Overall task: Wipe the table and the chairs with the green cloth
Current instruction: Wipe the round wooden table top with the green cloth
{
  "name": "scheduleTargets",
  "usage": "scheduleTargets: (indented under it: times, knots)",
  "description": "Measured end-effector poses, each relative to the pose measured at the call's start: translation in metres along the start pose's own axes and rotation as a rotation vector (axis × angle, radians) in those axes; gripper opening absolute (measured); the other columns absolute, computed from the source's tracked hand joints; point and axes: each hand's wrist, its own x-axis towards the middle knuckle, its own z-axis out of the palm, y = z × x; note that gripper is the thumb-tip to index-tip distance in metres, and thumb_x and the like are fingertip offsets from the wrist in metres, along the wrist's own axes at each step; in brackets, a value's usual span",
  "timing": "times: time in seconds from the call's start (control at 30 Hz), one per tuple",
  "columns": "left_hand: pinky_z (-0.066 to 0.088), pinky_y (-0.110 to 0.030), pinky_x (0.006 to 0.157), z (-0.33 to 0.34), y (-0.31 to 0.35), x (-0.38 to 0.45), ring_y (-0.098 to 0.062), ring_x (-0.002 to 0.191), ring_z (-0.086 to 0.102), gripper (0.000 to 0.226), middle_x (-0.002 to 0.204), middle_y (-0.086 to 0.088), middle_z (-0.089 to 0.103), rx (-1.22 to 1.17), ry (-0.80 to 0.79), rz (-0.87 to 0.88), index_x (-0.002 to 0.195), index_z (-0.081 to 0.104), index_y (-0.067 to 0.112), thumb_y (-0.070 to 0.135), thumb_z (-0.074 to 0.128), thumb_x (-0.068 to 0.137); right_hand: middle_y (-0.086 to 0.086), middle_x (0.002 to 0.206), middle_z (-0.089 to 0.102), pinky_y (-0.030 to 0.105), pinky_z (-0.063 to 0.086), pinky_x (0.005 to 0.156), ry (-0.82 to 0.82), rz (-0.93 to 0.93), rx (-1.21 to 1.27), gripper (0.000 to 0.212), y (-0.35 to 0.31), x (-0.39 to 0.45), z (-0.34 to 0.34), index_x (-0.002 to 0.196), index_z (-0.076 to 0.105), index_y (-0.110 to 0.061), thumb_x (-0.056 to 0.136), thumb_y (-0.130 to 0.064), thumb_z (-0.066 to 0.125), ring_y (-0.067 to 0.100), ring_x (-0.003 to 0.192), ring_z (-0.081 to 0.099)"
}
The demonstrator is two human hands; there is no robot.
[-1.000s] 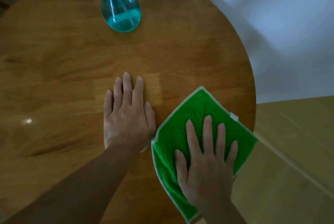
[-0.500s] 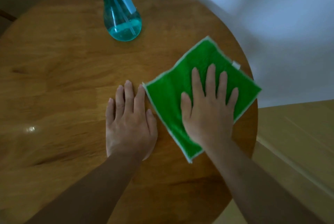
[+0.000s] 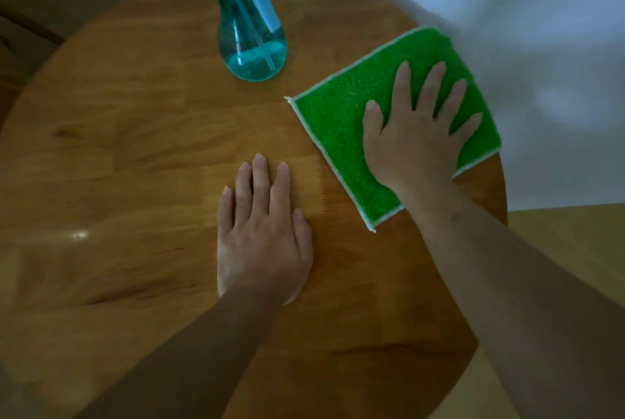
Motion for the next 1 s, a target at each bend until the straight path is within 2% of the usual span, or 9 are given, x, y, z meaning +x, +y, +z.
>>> scheduleTargets:
  times: [0.07,0.17,0.23,0.43,0.53,0.6,0.7,0.8,1.0]
  knots:
    - [0.000,-0.038,0.118,0.000,-0.001,0.000,-0.019,0.147,0.000,0.060,0.161,-0.006,0.008,0.006,-0.001,0.003,0.152,0.016,0.019,0.041,0.016,0.096,0.009,0.163,-0.006,0.064,-0.002,0.112,0.002,-0.138,-0.034,0.066,-0.007,-0.012,0.002,0.154,-0.002,-0.031,0.095,-0.059,0.007,0.039,0.147,-0.006]
    - [0.000,-0.038,0.119,0.000,-0.001,-0.001,-0.018,0.148,-0.001,0.060,0.161,-0.006,0.007,0.015,-0.002,0.003,0.152,0.016,0.018,0.040,0.016,0.096,0.002,0.163,-0.001,0.060,0.000,0.113,-0.020,-0.463,-0.085,0.062,-0.008,-0.037,0.009,0.153,0.003,-0.038,0.095,-0.058,0.009,0.032,0.148,-0.003]
    - [0.002,-0.039,0.118,0.000,-0.001,-0.001,-0.019,0.148,0.002,0.060,0.161,-0.007,0.010,0.017,0.005,0.003,0.152,0.017,0.017,0.039,0.018,0.096,-0.002,0.163,0.002,0.059,0.002,0.114,-0.045,-0.535,-0.078,0.060,-0.003,-0.032,0.008,0.151,0.007,-0.041,0.095,-0.061,0.012,0.029,0.149,0.000]
    - [0.007,-0.041,0.118,-0.001,-0.004,0.000,-0.021,0.147,0.008,0.058,0.159,-0.009,0.019,0.008,0.015,0.009,0.149,0.025,0.017,0.040,0.023,0.096,0.000,0.163,0.000,0.059,-0.002,0.114,0.003,-0.321,-0.032,0.064,0.000,0.039,-0.005,0.152,0.005,-0.040,0.094,-0.065,0.012,0.030,0.149,-0.002]
    - [0.008,-0.042,0.117,0.000,-0.006,0.000,-0.022,0.147,0.009,0.058,0.159,-0.010,0.019,0.013,0.013,0.010,0.149,0.025,0.017,0.040,0.022,0.096,0.003,0.163,-0.003,0.060,-0.002,0.114,-0.006,-0.258,-0.007,0.064,-0.009,0.030,-0.002,0.153,0.003,-0.036,0.095,-0.061,0.011,0.033,0.148,-0.005]
    - [0.009,-0.043,0.118,0.001,-0.007,0.000,-0.022,0.147,0.009,0.058,0.158,-0.010,0.020,0.024,0.014,0.009,0.149,0.024,0.017,0.039,0.021,0.096,0.004,0.163,-0.003,0.061,0.000,0.114,0.000,-0.282,-0.025,0.064,-0.017,0.003,0.003,0.153,0.001,-0.035,0.095,-0.060,0.009,0.034,0.148,-0.004]
    - [0.011,-0.043,0.117,0.002,-0.007,0.000,-0.023,0.147,0.012,0.057,0.157,-0.010,0.023,0.032,0.009,0.007,0.149,0.027,0.016,0.038,0.023,0.096,0.003,0.163,0.000,0.060,0.002,0.114,-0.032,-0.432,-0.082,0.063,-0.021,-0.038,0.010,0.153,0.003,-0.037,0.095,-0.060,0.009,0.032,0.148,-0.001]
    - [0.015,-0.045,0.116,0.003,-0.007,0.000,-0.025,0.145,0.018,0.056,0.155,-0.011,0.028,0.037,0.018,0.002,0.146,0.033,0.014,0.037,0.026,0.095,-0.001,0.163,0.005,0.057,0.005,0.115,-0.062,-0.545,-0.109,0.062,-0.007,-0.036,0.008,0.152,0.008,-0.040,0.094,-0.063,0.012,0.028,0.149,0.003]
    - [0.015,-0.045,0.115,0.000,-0.006,0.001,-0.025,0.145,0.020,0.057,0.155,-0.012,0.028,0.061,-0.007,-0.006,0.147,0.033,0.015,0.037,0.027,0.095,-0.002,0.163,0.002,0.058,0.002,0.114,0.002,-0.342,-0.058,0.064,-0.005,0.005,0.003,0.151,0.004,-0.042,0.092,-0.065,0.011,0.029,0.149,-0.001]
